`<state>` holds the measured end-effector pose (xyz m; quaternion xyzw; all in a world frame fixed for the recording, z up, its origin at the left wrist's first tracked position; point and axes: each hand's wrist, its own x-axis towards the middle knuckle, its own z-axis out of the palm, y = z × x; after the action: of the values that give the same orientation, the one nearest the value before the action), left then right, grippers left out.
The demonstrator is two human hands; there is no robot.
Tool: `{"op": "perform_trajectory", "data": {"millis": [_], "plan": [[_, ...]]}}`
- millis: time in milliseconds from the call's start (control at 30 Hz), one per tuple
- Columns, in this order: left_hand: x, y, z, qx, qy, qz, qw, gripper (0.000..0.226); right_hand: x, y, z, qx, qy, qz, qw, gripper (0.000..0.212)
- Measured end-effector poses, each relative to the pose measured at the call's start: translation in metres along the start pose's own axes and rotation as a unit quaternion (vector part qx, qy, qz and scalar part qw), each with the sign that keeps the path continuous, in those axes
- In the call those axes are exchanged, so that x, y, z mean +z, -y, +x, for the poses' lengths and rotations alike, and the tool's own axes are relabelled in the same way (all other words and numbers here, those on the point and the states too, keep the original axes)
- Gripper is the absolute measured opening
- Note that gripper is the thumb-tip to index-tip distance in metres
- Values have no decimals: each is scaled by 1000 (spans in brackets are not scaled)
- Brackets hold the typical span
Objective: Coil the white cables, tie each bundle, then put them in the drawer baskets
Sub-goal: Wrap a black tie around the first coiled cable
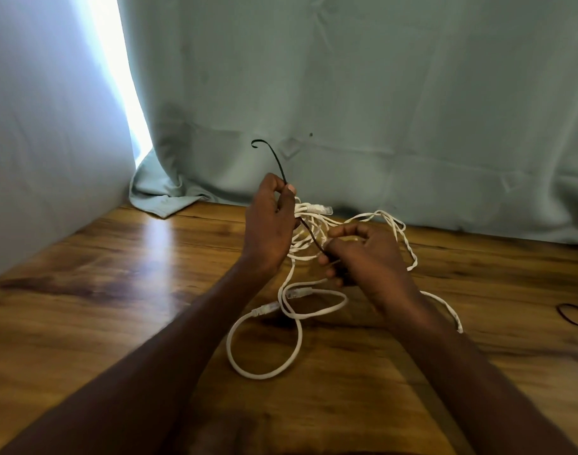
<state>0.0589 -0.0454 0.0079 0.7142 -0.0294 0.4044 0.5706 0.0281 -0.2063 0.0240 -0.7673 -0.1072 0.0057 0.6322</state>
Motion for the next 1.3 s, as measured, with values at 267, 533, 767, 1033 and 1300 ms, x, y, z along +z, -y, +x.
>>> {"op": "perform_trajectory", "data": {"millis": [267, 533, 767, 1033, 1300], "plan": [[-1, 2, -1, 12, 26, -5, 1000, 18, 0, -2, -1, -91, 32, 62, 993, 20], [4, 6, -8, 109, 135, 96, 980, 15, -8, 1, 3, -157, -74, 155, 972, 12], [7, 10, -11, 122, 169, 127, 970, 17, -23, 3, 12, -88, -42, 342, 935, 8], [6, 10, -7, 47, 99, 80, 991, 25, -31, 6, 12, -96, 29, 418, 903, 8], [3, 10, 1, -72, 58, 71, 993, 34, -37, 13, 6, -126, 140, 389, 902, 11]]}}
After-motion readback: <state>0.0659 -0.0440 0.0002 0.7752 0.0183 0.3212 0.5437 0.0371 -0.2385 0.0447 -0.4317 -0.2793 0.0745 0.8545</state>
